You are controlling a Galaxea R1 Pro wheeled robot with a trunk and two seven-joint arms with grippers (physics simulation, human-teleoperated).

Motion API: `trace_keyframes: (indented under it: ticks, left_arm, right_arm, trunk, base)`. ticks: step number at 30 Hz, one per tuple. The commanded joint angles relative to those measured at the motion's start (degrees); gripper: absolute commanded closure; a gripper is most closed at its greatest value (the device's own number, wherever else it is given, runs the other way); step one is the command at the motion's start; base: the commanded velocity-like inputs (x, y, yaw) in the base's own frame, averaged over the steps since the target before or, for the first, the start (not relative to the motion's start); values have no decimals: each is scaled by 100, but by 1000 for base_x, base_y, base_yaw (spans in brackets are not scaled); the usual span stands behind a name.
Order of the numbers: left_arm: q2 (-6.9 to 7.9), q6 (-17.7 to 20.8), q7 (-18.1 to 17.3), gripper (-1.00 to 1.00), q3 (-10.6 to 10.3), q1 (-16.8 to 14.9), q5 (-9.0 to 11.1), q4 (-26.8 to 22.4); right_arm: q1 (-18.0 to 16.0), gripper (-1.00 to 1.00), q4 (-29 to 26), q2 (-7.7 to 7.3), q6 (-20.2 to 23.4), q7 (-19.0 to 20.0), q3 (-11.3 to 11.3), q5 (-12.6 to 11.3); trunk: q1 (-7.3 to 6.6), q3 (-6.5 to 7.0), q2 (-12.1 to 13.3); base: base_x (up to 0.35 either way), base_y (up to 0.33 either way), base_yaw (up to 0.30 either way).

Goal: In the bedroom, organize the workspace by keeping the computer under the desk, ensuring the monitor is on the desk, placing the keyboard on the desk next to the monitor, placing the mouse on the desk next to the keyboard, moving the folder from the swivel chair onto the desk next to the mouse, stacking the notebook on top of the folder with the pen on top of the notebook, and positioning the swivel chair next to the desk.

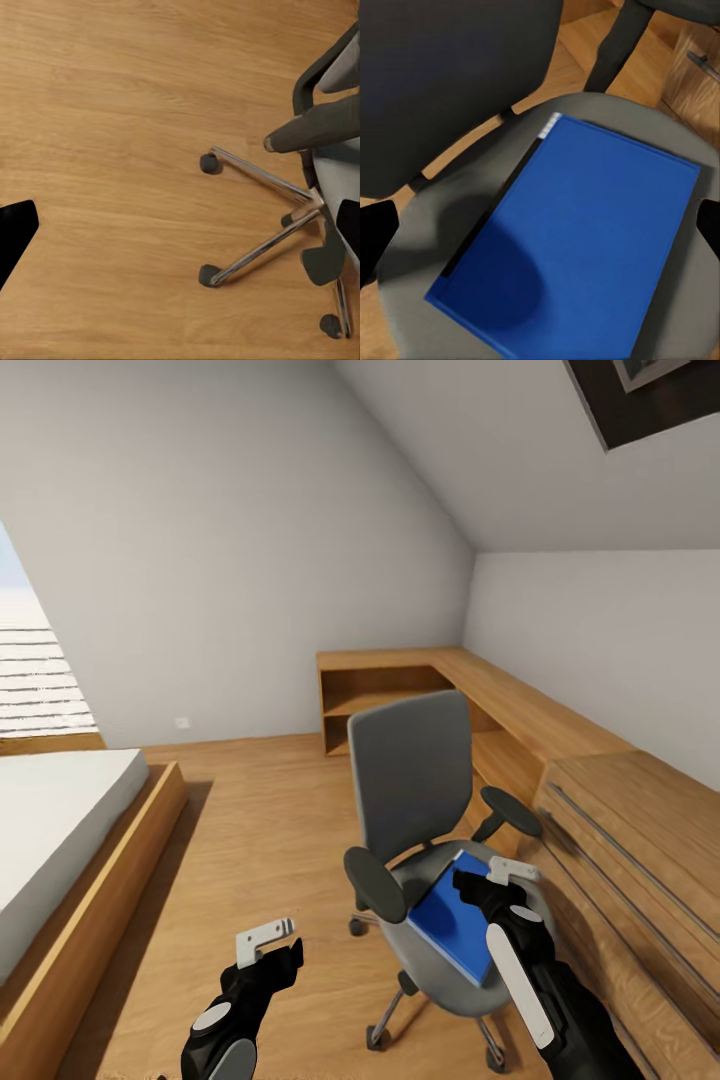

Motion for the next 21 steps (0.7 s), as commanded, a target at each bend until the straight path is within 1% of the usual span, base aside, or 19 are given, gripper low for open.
trace_keyframes:
  ticks: [1,3,7,13,14,15,18,21]
  left_arm:
    - [5,15,45,-100,-14,-8,27,-7]
    - [5,15,45,-100,-12,-8,28,-7]
    - [5,15,45,-100,-11,-8,26,-7]
    - [5,18,45,-100,-7,-8,28,-7]
    - [5,18,45,-100,6,-8,28,-7]
    - [5,20,45,-100,94,-8,30,-7]
    - [5,20,45,-100,101,-8,30,-7]
    - [5,16,45,-100,107,-8,26,-7]
  right_arm:
    - [-4,-100,-9,-7,12,-58,17,-56]
    - [-4,-100,-9,-7,13,-58,17,-57]
    - [-4,-100,-9,-13,17,-53,17,-58]
    - [-4,-100,-9,-19,18,-44,17,-58]
    - [-4,-100,-9,-25,18,-31,17,-61]
    - [-4,-100,-2,-56,20,-8,17,-55]
    - [-4,-100,-1,-58,19,-8,17,-52]
    - [-4,-100,195,-60,15,-3,20,-50]
  trunk:
    - [0,-13,-3]
    - [0,-26,-3]
    - [0,-41,-3]
    - [0,-45,-3]
    - [0,-45,-3]
    - [0,-45,-3]
    - [0,-45,-3]
    - [0,-45,-3]
  base:
    - [0,0,196]
    - [0,0,187]
    - [0,0,75]
    - [0,0,13]
    - [0,0,2]
    - [0,0,0]
    - [0,0,0]
    - [26,0,0]
